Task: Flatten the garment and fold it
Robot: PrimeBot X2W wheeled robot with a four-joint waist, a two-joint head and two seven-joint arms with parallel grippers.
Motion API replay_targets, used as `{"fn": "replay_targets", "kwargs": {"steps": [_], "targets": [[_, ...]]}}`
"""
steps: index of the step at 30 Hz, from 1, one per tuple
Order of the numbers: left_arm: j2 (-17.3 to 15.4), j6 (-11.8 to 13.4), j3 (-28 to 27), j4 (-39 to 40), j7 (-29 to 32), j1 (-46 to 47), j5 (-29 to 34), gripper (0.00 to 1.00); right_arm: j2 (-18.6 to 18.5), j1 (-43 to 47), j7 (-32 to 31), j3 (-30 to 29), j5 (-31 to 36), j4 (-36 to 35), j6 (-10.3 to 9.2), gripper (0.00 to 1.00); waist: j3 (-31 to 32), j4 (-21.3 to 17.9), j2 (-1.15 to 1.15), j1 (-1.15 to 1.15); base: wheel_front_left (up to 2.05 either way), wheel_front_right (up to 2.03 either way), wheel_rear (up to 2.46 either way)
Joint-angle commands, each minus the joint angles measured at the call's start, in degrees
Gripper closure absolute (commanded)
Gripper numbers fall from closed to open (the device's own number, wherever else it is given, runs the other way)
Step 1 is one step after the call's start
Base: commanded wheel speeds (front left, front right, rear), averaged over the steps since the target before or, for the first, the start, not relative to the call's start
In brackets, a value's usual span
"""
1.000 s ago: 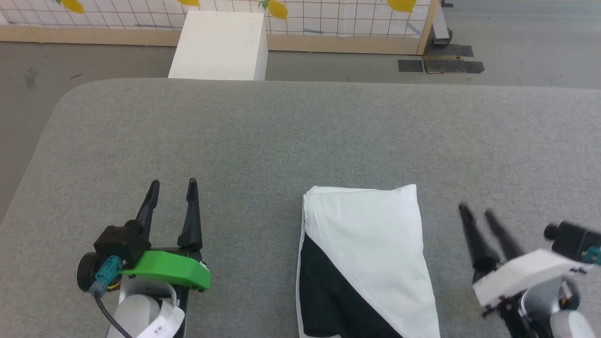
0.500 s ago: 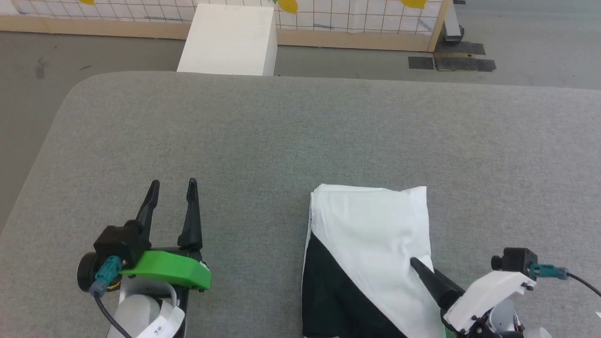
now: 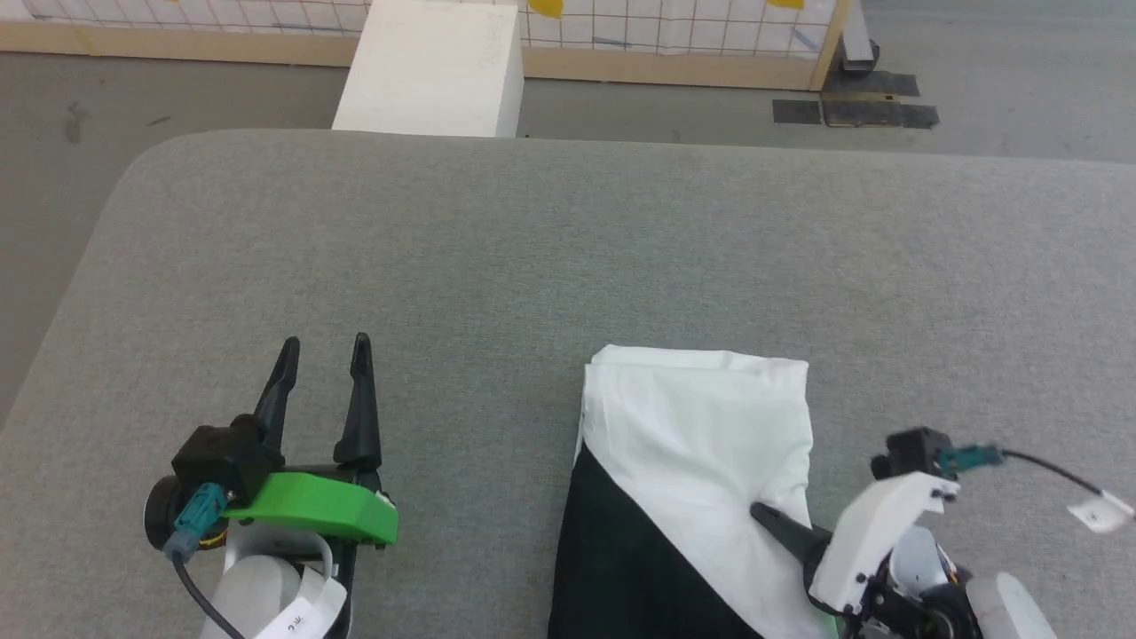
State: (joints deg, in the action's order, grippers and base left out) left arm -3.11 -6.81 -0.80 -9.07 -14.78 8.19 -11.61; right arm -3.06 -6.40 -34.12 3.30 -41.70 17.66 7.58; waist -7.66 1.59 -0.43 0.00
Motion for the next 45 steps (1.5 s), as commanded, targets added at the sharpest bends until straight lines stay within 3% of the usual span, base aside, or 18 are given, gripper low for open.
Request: {"fn": "replay_targets", "kwargs": {"steps": [1,6,10,16,25,32,44,45], "targets": [[0.2,0.3,0.0,0.4,-0.2,-0.7,0.4,0.00,0.2,-1.3,-1.2,0.4,2.3,-0.9,-0.09,1.00,-0.4,-0.9,0.42,0.00,0.00,0.00,0.00],[0.2,0.4,-0.4,1.4,-0.2,-0.7,1.2,0.00,-2.1,-5.6,-5.8,4.3,18.2,-7.9,-0.09,1.00,-2.3,-4.8,0.42,0.00,0.00,0.00,0.00],[0.2,0.4,-0.5,2.4,-0.2,0.1,1.8,0.00,-5.8,-10.2,-7.6,7.4,25.9,-10.3,-0.09,1.00,-4.4,-9.2,0.42,0.00,0.00,0.00,0.00],[-0.4,0.2,0.4,3.6,-0.2,2.8,3.3,0.00,-9.5,-19.0,-6.7,8.3,30.3,-7.7,-0.09,1.00,-8.5,-16.5,0.42,0.00,0.00,0.00,0.00],[-3.4,0.0,2.3,5.1,0.4,9.2,5.4,0.00,-15.0,-30.9,0.3,4.1,36.5,3.7,-0.09,1.00,-16.5,-24.1,0.42,0.00,0.00,0.00,0.00],[-6.0,-0.1,2.8,8.5,3.2,12.4,6.6,0.00,-17.8,-38.6,7.2,-0.6,41.6,13.5,-0.09,1.00,-22.1,-25.7,0.42,0.00,0.00,0.00,0.00],[-8.3,0.3,3.0,12.6,6.5,13.5,7.1,0.00,-19.6,-47.0,18.0,-9.6,50.0,26.3,-0.09,1.00,-25.9,-23.6,0.42,0.00,0.00,0.00,0.00],[-8.3,0.3,3.0,12.6,6.5,13.4,7.0,0.00,-19.5,-47.5,18.9,-10.1,50.8,27.2,-0.09,0.94,-25.7,-23.3,0.42,0.00,0.00,0.00,0.00]]}}
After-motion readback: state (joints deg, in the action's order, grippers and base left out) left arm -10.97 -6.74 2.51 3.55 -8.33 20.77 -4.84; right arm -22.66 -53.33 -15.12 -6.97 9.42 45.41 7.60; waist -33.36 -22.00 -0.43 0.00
